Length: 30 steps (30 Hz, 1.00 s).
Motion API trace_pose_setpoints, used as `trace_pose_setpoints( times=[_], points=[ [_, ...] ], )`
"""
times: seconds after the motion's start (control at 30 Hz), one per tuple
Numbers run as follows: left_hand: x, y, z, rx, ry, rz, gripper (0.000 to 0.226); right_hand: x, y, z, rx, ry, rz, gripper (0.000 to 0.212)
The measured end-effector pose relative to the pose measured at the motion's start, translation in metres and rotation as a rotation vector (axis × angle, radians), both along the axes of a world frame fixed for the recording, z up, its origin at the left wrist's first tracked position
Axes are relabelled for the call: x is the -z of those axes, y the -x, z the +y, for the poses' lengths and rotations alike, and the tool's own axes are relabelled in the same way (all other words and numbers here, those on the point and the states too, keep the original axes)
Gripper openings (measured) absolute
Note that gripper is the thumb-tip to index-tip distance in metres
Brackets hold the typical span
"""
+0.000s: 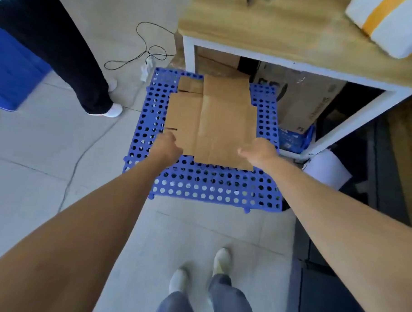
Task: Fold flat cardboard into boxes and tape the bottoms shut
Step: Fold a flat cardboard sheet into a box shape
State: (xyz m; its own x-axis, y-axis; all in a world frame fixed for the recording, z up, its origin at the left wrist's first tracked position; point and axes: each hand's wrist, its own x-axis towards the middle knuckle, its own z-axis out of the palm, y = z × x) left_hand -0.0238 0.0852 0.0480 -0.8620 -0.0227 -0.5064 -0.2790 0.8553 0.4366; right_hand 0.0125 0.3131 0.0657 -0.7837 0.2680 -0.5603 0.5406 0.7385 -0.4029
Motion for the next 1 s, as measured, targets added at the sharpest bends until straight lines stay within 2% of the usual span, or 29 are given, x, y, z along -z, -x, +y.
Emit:
trace_pose_setpoints(
  times=[0.07,0.17,0.27,0.37,0.53,0.73,0.8,0.9,1.0],
  points=[
    [0.028,0.011,-0.005,-0.076,0.026,-0.036,0.051,0.029,0.012,0.003,0.005,0.065,-0.046,0.030],
    [0.058,0.024,-0.011,-0.244,0.009,-0.077,0.060,0.064,0.022,0.006,0.109,0.138,-0.060,0.045],
    [0.077,0.033,-0.012,-0.351,-0.112,-0.113,0.068,0.084,0.030,0.005,0.256,0.163,-0.037,0.056],
    [0.088,0.040,-0.009,-0.428,-0.144,-0.111,0.064,0.095,0.036,0.006,0.399,0.122,-0.050,0.076],
    [0.091,0.049,-0.006,-0.636,-0.186,-0.163,0.057,0.111,0.040,0.012,0.447,0.083,-0.155,0.088],
    [0.078,0.045,-0.002,-0.740,-0.606,-0.102,0.031,0.107,0.039,0.008,0.636,0.267,-0.084,0.077],
    [0.061,0.044,0.000,-0.737,-0.647,-0.100,0.029,0.092,0.037,0.009,0.732,0.328,-0.076,0.076],
    [0.029,0.042,-0.001,-0.702,-0.631,-0.074,0.019,0.064,0.029,0.017,0.903,0.496,-0.023,0.062],
    [-0.004,0.036,-0.003,-0.619,-0.605,-0.045,0.024,0.027,0.012,0.022,0.991,0.621,0.021,0.052]
  ],
)
